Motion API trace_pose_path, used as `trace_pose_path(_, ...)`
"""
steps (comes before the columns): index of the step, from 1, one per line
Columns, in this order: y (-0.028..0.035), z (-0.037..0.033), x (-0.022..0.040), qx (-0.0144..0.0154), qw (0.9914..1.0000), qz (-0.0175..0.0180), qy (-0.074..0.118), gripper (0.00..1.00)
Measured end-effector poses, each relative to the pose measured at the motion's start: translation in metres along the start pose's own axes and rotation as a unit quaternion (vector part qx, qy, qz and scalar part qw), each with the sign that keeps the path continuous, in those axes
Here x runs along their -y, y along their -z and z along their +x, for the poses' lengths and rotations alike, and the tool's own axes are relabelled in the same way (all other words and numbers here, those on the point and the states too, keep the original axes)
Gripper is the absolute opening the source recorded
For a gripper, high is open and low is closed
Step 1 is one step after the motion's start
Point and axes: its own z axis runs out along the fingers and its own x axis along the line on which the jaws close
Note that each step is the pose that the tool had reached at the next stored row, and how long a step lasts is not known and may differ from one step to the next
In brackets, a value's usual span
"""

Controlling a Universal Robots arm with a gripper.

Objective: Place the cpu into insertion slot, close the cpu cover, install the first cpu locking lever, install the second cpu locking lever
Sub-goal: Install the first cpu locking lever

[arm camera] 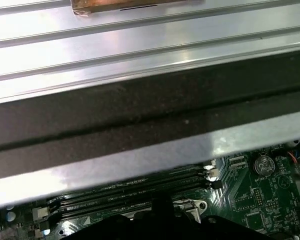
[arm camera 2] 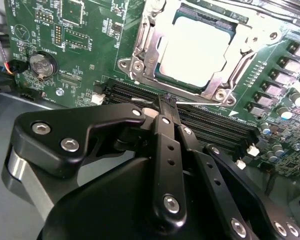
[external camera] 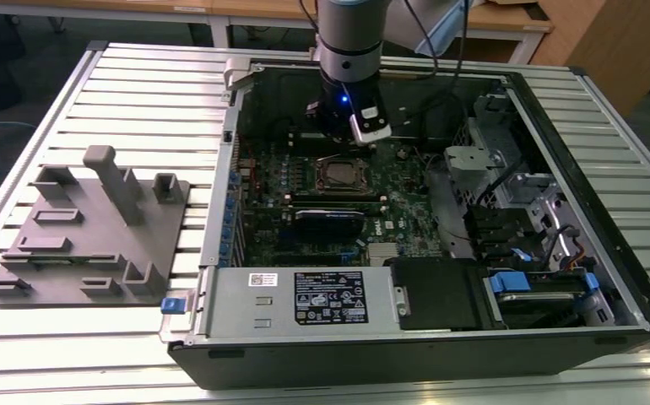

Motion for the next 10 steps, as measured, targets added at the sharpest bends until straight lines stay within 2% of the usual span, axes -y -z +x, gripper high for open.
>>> trace_pose_path(6,-0.0014,0.0047,-0.0011,0.0043,0.99983,0.0008,-0.018,0.10)
trace_pose_path(8,-0.0019,0.0052,-0.0012,0.0067,0.99968,0.0011,-0.024,0.10)
trace_pose_path(10,-0.0021,0.0055,-0.0011,0.0104,0.99948,0.0012,-0.031,0.10)
